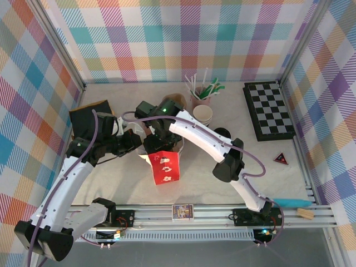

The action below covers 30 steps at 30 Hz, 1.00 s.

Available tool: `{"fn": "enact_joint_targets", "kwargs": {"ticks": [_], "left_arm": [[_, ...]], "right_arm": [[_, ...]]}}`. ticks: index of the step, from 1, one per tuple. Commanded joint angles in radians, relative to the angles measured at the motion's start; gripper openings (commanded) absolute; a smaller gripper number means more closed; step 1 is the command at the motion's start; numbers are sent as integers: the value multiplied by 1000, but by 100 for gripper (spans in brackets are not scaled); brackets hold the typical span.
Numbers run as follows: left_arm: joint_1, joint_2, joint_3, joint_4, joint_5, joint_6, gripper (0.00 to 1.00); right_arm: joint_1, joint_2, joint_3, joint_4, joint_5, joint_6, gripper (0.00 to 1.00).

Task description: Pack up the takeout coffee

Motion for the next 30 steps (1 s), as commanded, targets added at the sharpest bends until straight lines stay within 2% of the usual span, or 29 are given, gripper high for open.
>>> {"fn": "enact_joint_targets", "kwargs": {"ticks": [1,11,19,25,30], "left_arm": [[-11,-3,18,4,123,8,0],[-11,9,18,46,168,-16,0],[-11,7,42,13,153,-10,0],[-11,18,68,-20,134,-4,22],[-11,33,110,-43,120,5,24]], "right_arm": [[-10,71,19,88,22,115,33],[-17,121,55,118,92,138,33],[-33,95,80,109,122,103,33],[-45,85,82,114,100,77,34],[-46,92,80,116,103,74,33]]}}
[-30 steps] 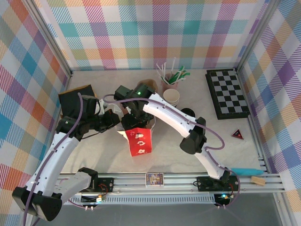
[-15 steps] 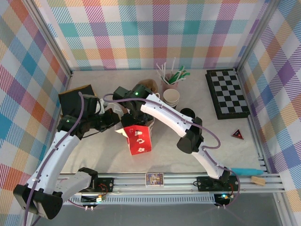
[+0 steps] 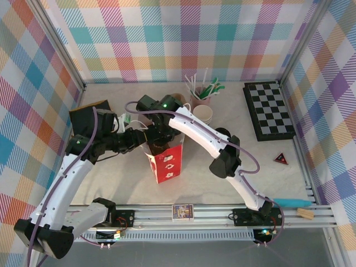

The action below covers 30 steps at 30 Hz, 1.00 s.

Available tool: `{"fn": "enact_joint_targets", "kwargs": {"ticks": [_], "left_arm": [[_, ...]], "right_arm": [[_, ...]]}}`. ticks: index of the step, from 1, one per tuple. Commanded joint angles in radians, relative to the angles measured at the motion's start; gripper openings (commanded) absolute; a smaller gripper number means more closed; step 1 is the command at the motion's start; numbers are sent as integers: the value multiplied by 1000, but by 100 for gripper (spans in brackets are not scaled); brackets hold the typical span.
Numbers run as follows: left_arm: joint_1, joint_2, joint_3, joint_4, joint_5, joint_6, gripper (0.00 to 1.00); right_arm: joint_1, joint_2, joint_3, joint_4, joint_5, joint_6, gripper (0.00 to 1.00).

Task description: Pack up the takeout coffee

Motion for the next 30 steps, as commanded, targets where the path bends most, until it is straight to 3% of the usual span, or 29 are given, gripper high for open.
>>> {"fn": "enact_joint_targets", "kwargs": {"ticks": [1,30], "left_arm": [[-6,8,48,-33,35,9,24],[-6,26,24,-81,51,35,21]], "right_arm": [[2,24,22,27,11,-3,33],[3,113,11,80,24,-20,30]]}}
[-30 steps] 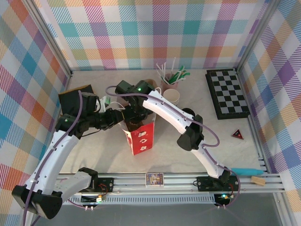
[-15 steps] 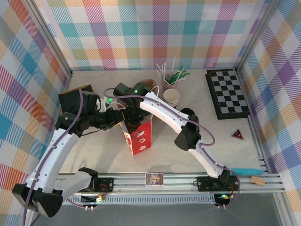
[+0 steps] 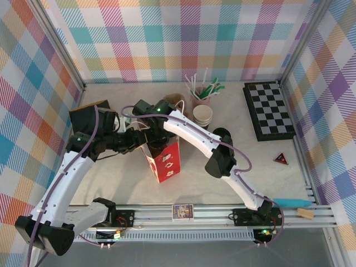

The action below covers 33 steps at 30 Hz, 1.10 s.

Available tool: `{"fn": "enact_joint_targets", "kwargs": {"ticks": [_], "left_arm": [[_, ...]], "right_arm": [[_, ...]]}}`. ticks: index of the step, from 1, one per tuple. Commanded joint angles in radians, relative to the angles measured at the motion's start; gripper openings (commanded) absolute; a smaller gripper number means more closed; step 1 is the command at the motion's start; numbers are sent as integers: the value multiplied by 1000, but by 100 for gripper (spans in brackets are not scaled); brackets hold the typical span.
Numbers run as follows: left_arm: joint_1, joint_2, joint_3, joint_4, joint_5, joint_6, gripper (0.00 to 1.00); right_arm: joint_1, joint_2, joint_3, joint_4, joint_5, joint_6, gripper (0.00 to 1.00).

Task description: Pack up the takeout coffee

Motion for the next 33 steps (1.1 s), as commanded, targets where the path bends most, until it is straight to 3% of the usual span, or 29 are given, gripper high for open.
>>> {"fn": "enact_joint_targets", "kwargs": {"ticks": [1,33], "left_arm": [[-6,1,5,-41,27,25,21],[-6,-10,-2,-46,42,36,20]], "right_arm": [[4,31,5,10,16,-14,30],[13,31,-99,79,38,-8,28]]}}
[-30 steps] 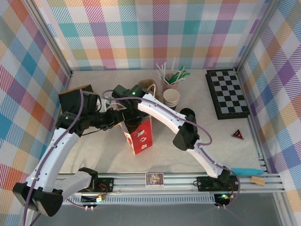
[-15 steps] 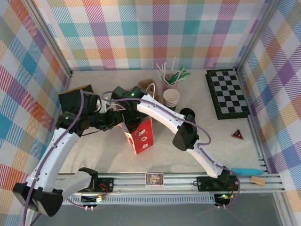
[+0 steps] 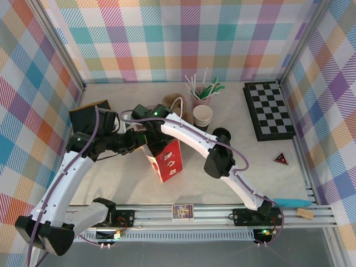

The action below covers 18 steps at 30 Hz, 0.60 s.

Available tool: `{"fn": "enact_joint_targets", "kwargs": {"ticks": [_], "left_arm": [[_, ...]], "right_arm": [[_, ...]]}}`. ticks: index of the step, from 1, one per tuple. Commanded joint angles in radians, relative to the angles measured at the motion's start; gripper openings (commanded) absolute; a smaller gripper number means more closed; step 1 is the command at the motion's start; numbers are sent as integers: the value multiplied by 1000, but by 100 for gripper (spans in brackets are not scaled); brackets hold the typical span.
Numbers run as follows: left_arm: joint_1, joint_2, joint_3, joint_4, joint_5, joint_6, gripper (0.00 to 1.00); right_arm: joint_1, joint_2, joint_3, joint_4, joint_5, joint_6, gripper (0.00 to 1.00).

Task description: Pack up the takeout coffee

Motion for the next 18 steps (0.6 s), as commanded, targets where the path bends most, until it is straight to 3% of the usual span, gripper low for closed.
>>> {"fn": "enact_joint_targets", "kwargs": {"ticks": [1,18], "left_arm": [[-6,-9,-1,-26,41,17,20],[-6,-5,-1,-20,46,15,20]], "right_arm": [[6,23,-23,13,11,-8,29],[9,57,-85,46,-3,-5,29]]}}
